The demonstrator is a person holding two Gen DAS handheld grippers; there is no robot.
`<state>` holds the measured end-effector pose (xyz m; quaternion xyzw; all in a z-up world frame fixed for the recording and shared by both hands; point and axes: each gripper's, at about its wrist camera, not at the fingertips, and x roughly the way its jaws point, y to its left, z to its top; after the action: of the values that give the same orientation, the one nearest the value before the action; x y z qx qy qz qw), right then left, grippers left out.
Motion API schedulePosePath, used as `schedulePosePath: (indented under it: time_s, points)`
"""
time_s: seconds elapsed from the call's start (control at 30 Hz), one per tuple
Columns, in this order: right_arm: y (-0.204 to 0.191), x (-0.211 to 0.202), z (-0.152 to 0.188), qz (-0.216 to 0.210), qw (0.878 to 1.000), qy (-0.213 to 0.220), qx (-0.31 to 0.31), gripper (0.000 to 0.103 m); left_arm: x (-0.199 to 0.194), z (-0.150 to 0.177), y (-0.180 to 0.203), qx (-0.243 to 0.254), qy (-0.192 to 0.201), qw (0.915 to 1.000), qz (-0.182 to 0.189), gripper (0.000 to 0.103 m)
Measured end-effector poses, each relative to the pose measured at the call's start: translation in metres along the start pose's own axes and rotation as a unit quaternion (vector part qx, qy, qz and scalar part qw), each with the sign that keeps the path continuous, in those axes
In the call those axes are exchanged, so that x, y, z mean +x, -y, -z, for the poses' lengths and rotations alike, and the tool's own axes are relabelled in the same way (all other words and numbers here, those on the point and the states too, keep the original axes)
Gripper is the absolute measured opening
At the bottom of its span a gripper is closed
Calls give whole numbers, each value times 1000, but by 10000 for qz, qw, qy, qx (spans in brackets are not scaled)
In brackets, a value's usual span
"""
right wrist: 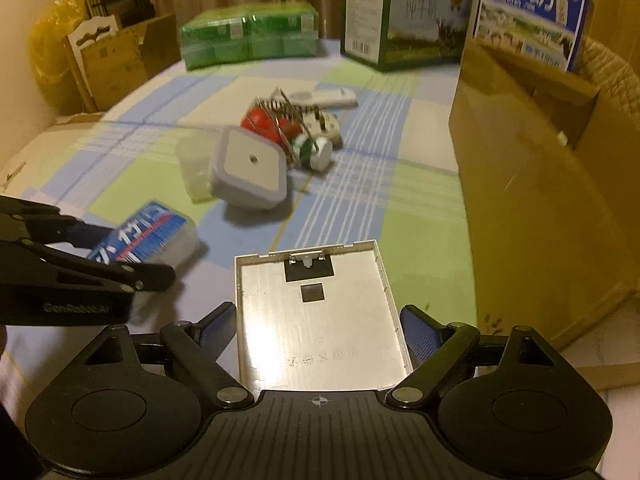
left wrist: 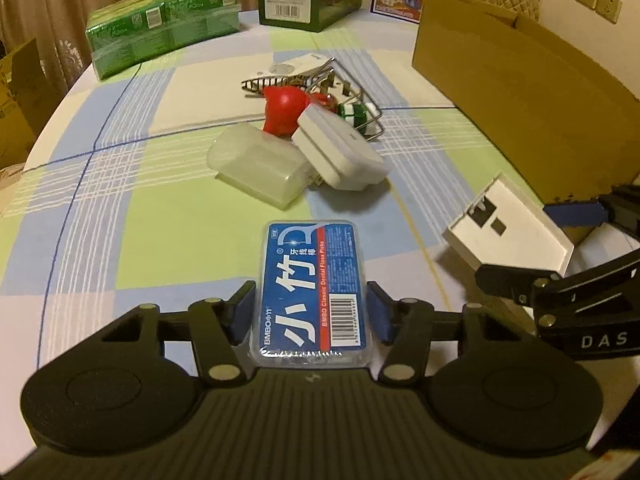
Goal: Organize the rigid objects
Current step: 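Carry both held items into the cardboard box and open both grippers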
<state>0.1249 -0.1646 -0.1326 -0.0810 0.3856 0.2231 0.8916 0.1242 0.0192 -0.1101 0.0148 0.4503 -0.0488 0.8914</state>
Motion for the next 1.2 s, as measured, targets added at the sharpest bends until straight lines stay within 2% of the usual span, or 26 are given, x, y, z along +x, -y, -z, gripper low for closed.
schedulePosePath:
  time_s: [0.17, 0.3, 0.47, 0.67, 0.83, 1.0, 1.2]
  points:
    - [-5, -36, -11, 167, 9984, 514, -156, 85, -26, -9, 6, 48, 179, 9998, 28, 52]
    - [-1, -69, -25, 344, 9947, 940, -235, 85, -52, -29, 14, 127, 436, 9989, 92, 52]
    - [44, -114, -48, 590, 9884, 1377, 262, 85, -83, -66, 46, 319, 820, 9953, 410, 52]
    - [129, -138, -57, 992, 9802, 1317, 1099, 85, -93, -111, 112, 651, 1148, 9866, 961, 52]
    - [184, -142, -49, 1047, 9742, 1198, 1601, 85, -77, -138, 167, 902, 1109, 9813, 1290, 52]
    - [213, -139, -30, 1053, 9697, 1127, 1892, 85, -58, -145, 203, 1141, 969, 9795, 1350, 52]
    - [230, -134, -18, 1009, 9660, 1073, 2124, 85, -43, -144, 221, 1278, 845, 9790, 1348, 52]
